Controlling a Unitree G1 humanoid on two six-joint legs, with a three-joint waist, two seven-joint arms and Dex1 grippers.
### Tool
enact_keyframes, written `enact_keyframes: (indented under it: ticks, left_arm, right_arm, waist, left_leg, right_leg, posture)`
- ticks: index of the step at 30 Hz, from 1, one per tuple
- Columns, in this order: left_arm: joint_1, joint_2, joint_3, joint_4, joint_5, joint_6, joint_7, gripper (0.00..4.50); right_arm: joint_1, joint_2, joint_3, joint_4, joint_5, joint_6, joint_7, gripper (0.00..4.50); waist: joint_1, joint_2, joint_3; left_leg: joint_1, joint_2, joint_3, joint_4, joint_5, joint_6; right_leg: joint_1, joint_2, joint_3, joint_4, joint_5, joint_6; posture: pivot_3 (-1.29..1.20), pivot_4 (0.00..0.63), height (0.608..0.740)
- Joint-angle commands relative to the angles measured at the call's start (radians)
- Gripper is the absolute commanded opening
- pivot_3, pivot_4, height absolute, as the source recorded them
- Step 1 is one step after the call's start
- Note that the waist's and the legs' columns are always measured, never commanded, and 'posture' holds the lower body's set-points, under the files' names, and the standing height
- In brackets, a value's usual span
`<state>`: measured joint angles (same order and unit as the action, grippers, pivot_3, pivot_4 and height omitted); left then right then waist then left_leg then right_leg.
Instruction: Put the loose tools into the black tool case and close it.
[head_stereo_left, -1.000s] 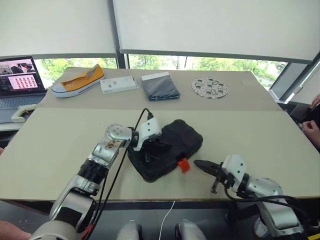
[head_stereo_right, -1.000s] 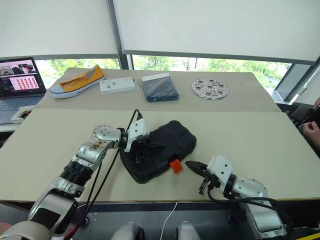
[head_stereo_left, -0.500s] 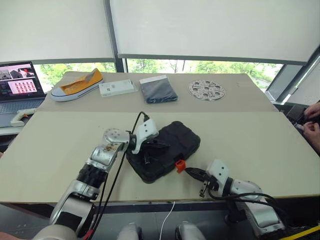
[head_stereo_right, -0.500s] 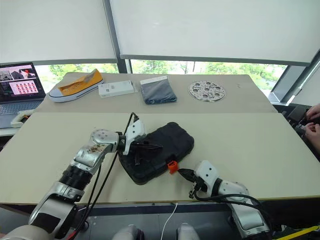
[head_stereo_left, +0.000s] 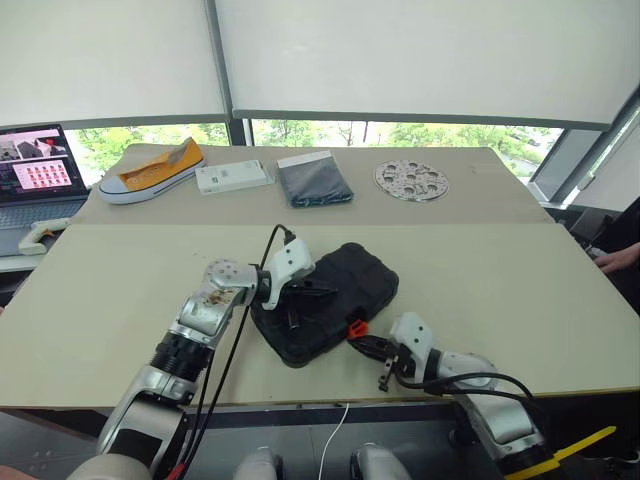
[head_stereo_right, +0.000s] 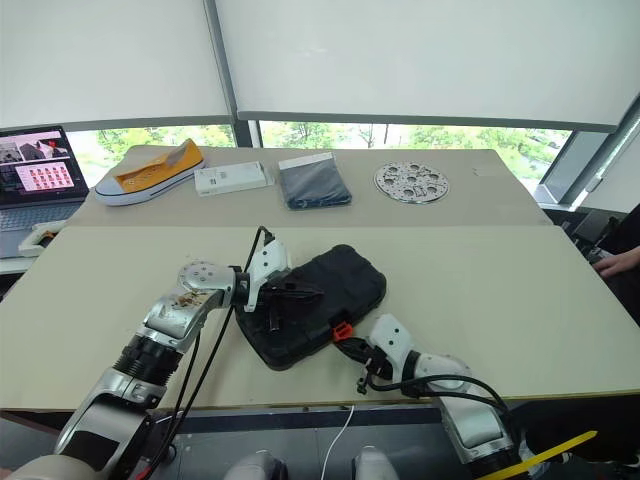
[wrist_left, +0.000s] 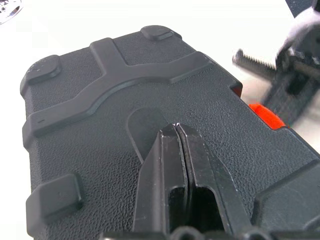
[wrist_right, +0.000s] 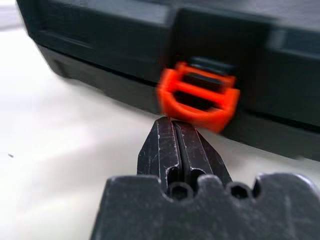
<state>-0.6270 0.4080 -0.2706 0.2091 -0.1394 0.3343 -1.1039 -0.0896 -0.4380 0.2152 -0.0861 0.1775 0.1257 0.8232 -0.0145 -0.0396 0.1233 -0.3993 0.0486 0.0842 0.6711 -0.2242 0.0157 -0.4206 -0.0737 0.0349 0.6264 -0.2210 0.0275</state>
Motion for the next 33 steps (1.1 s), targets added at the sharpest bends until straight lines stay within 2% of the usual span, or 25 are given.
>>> enact_keyframes:
  ticks: [1,9,15,21,26,29,32,33]
  left_arm:
    - [0.056,-0.007,-0.068,0.065,0.039,0.043,0.0,0.07]
    - [0.065,-0.005,-0.075,0.07,0.041,0.042,-0.005,0.07]
    - [0.082,-0.002,-0.067,0.063,0.022,0.038,-0.024,0.07]
    - [0.121,0.024,-0.064,0.042,0.02,0.025,-0.045,0.07]
    - [0.141,0.032,-0.045,0.044,0.022,0.012,-0.037,0.07]
    - [0.16,0.029,0.023,0.028,-0.041,-0.02,-0.052,0.07]
    - [0.185,0.031,0.141,-0.022,-0.144,-0.065,-0.063,0.75]
    - [0.198,0.043,0.169,-0.037,-0.166,-0.099,-0.08,1.02]
  right_arm:
    - [-0.054,0.02,-0.032,-0.085,0.058,-0.018,0.01,0.0]
    - [-0.072,-0.006,-0.049,-0.12,0.025,-0.047,0.01,0.0]
    - [-0.086,-0.04,-0.084,-0.179,0.057,-0.022,0.018,0.0]
    - [-0.068,-0.044,-0.13,-0.246,0.151,0.049,0.026,0.0]
    - [-0.041,-0.058,-0.153,-0.277,0.211,0.1,0.032,0.0]
    - [-0.003,-0.104,-0.202,-0.301,0.256,0.122,0.058,0.0]
    - [0.043,-0.153,-0.278,-0.311,0.299,0.129,0.077,0.0]
    - [0.058,-0.169,-0.302,-0.309,0.301,0.119,0.085,0.29]
  waist:
    - [0.0,0.0,0.0]
    - [0.0,0.0,0.0]
    - [-0.001,0.0,0.001]
    - [-0.008,0.002,0.0]
    - [0.0,0.0,-0.005]
    - [-0.001,0.005,-0.008]
    - [-0.005,0.006,-0.008]
    - [-0.006,0.005,-0.007]
  left_leg:
    - [0.0,0.0,0.0,0.0,0.0,0.0]
    - [0.0,0.0,0.0,0.0,0.0,0.0]
    - [0.0,0.0,0.0,-0.001,0.0,0.0]
    - [0.002,0.0,0.0,-0.004,0.0,0.0]
    - [0.012,0.0,0.0,-0.011,0.0,0.0]
    - [0.01,-0.001,0.0,-0.012,0.0,-0.001]
    - [0.009,-0.001,0.0,-0.012,-0.001,-0.001]
    - [0.009,0.0,0.0,-0.013,-0.001,-0.001]
  right_leg:
    - [0.0,0.0,0.0,0.0,0.0,0.0]
    - [-0.001,0.0,0.0,0.0,0.0,0.0]
    - [-0.001,0.0,0.0,0.0,0.0,0.0]
    - [-0.001,0.001,0.003,0.0,0.0,0.0]
    - [0.004,0.001,0.003,0.0,-0.005,-0.002]
    - [0.002,0.0,0.004,-0.001,-0.005,-0.002]
    - [0.001,0.0,0.005,0.0,-0.006,-0.002]
    - [0.0,0.001,0.005,0.0,-0.006,-0.002]
  posture:
    - [0.0,0.15,0.74]
    - [0.0,0.15,0.74]
    - [0.0,0.15,0.74]
    - [0.0,0.15,0.74]
    - [0.0,0.15,0.74]
    - [0.0,0.15,0.74]
    - [0.0,0.15,0.74]
    - [0.0,0.15,0.74]
